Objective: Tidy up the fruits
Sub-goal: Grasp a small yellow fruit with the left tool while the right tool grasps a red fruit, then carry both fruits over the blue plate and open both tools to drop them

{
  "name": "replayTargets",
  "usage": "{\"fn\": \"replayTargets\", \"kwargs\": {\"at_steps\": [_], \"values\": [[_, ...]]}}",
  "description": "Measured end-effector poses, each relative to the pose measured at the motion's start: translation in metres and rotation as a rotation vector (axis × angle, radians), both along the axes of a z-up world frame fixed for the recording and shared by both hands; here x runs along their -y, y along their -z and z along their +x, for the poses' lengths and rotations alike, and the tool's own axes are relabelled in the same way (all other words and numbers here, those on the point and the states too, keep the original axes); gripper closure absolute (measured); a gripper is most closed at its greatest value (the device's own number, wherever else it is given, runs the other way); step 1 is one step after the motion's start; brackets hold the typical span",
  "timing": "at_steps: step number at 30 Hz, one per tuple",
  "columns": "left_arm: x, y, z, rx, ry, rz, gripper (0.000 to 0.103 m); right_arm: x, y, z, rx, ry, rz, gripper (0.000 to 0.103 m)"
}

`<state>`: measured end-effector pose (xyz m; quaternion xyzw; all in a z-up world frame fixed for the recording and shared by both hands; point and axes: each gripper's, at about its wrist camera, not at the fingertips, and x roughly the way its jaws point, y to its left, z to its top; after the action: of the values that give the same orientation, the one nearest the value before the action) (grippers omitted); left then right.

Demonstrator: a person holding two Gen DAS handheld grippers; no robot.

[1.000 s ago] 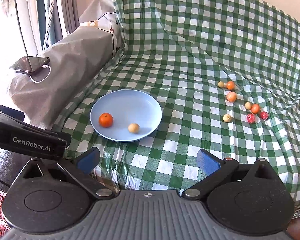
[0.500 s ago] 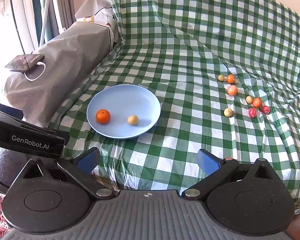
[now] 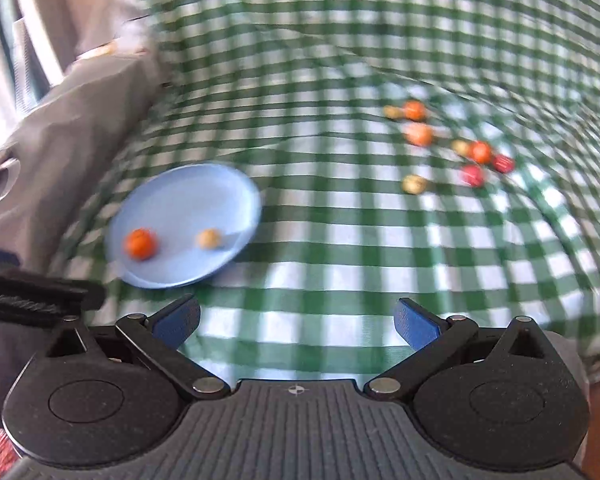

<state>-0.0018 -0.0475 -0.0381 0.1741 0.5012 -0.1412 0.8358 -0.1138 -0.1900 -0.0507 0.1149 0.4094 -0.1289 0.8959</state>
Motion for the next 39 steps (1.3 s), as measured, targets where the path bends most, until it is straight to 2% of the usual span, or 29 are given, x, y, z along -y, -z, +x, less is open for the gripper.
{"fn": "replayTargets", "kwargs": {"at_steps": [6,9,13,16,18,21,26,28,29,30,31,35,39], "values": [[0.075,0.017,0.032,-0.055,0.065,-0.068,0.000,0.079,0.023,0.005,0.010,0.209,-0.027,0.001],[0.123,0.029,0.048,-0.047,0.126,-0.084,0.000,0.122,0.035,0.013,0.034,0.291,-0.053,0.001],[0.186,0.050,0.066,0.007,0.241,-0.095,0.000,0.180,0.055,0.030,0.088,0.362,-0.086,0.001],[0.227,0.074,0.077,0.029,0.348,-0.099,0.000,0.220,0.074,0.054,0.109,0.359,-0.085,0.009],[0.251,0.091,0.084,0.034,0.410,-0.080,0.000,0.242,0.087,0.069,0.128,0.347,-0.073,0.024],[0.278,0.111,0.094,0.043,0.482,-0.065,0.000,0.264,0.102,0.092,0.141,0.290,-0.052,0.038],[0.302,0.131,0.110,0.037,0.551,-0.083,0.001,0.274,0.125,0.123,0.128,0.177,-0.055,0.038],[0.306,0.137,0.114,0.035,0.566,-0.094,0.019,0.276,0.138,0.134,0.100,0.172,-0.087,0.038],[0.305,0.135,0.116,0.023,0.570,-0.131,0.036,0.272,0.139,0.134,0.117,0.172,-0.128,0.042],[0.304,0.133,0.117,0.028,0.567,-0.157,0.073,0.271,0.141,0.134,0.125,0.169,-0.154,0.058],[0.306,0.131,0.117,0.024,0.577,-0.155,0.076,0.268,0.141,0.133,0.134,0.166,-0.172,0.071],[0.302,0.122,0.115,0.000,0.545,-0.152,0.076,0.266,0.140,0.129,0.141,0.182,-0.186,0.072],[0.284,0.096,0.108,0.009,0.479,-0.131,0.076,0.267,0.130,0.119,0.150,0.247,-0.174,0.072]]}}
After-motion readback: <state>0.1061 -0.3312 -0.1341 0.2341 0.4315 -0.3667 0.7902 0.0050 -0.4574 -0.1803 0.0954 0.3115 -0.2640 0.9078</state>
